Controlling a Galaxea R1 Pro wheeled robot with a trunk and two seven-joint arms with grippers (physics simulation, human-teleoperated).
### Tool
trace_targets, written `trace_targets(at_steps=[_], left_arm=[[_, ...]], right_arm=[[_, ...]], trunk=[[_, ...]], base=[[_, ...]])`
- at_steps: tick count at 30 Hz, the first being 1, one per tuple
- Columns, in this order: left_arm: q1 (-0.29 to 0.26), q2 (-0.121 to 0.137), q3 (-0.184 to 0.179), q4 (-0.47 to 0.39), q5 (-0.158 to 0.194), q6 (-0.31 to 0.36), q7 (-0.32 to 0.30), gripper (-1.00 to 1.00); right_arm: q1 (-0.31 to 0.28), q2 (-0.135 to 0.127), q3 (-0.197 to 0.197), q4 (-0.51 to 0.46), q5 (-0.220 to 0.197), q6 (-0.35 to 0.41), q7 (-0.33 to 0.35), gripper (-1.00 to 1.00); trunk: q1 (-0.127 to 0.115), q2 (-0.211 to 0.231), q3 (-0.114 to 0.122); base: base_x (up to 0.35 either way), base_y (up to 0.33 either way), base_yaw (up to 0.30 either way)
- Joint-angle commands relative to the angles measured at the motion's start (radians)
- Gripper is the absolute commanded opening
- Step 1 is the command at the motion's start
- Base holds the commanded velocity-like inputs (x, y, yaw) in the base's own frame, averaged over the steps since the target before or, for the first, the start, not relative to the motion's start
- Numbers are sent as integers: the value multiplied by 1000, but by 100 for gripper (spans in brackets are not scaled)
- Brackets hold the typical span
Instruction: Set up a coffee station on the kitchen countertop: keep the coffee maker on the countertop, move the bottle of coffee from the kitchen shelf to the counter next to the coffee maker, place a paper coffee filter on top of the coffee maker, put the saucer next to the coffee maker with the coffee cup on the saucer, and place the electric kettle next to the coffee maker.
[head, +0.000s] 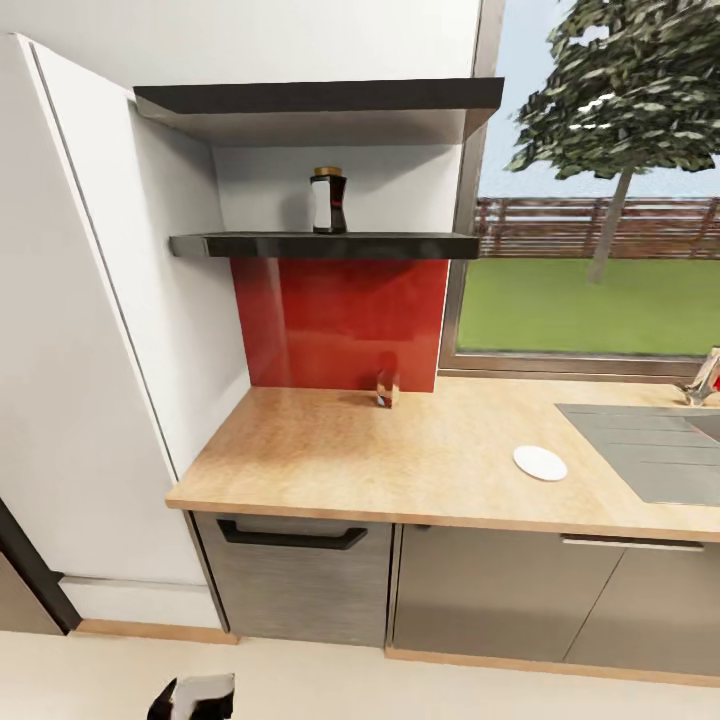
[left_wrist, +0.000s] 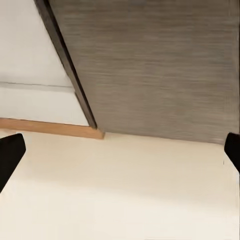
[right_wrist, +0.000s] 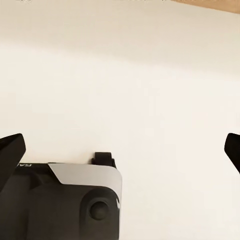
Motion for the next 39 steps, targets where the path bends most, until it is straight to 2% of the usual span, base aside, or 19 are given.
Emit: trace_targets(at_steps=[1,4,9,20,24,27,29,30,31,34,35,36,38,39], left_arm=[[-30,-1,-1,-12,-1,-3,4,100],[-97,-2,0,-41,0,-3,5,100],[-172,-18,-1,-102,1,-1,4,100],[-236,-81,-8,-242,-1,0,2,100],[-286,-88,-44,-284,-1,9,7,100],[-346,-91,-77,-301,-1,39,11,100],[-400,-101,-95,-307,-1,90,14,100],[-447,-117,-103,-310,-2,134,15,100],[-549,-140,-110,-312,-1,193,20,100],[-646,-150,-116,-312,-1,258,25,100],[-662,-153,-119,-312,-1,273,26,100],[-750,-163,-139,-312,-1,350,31,100],[-801,-167,-150,-311,-1,388,33,100],[-897,-179,-160,-309,3,452,47,100]], right_arm=[[0,1,-8,-1,11,3,-3,100],[-1,1,-8,-1,11,2,-3,100],[-1,1,-7,-1,11,2,-3,100],[0,1,-7,-1,11,2,-3,100],[-1,1,-7,-1,11,2,-3,100],[-1,1,-7,-1,12,1,-3,100],[-1,0,-7,-1,12,0,-3,100],[0,0,-7,-1,13,0,-3,100],[0,-1,-7,-1,13,0,-3,100],[0,-1,-7,-1,13,0,-3,100],[0,-1,-7,-1,13,0,-3,100],[-1,-1,-7,-1,13,0,-3,100],[-1,-1,-7,-1,13,0,-3,100],[-1,-1,-7,-1,13,0,-3,100]], trunk=[[1,-2,-3],[1,-2,-3],[1,-2,-3],[1,-2,-3],[1,-2,-3],[1,-2,-3],[1,-2,-3],[1,-2,-3],[1,-2,-3],[1,-2,-3],[1,-2,-3],[1,-2,-3],[1,-2,-3],[1,-2,-3]], base=[[0,0,0],[0,0,0],[0,0,0],[0,0,0],[0,0,0],[0,0,0],[0,0,0],[0,0,0],[0,0,0],[0,0,0],[0,0,0],[0,0,0],[0,0,0],[0,0,0]])
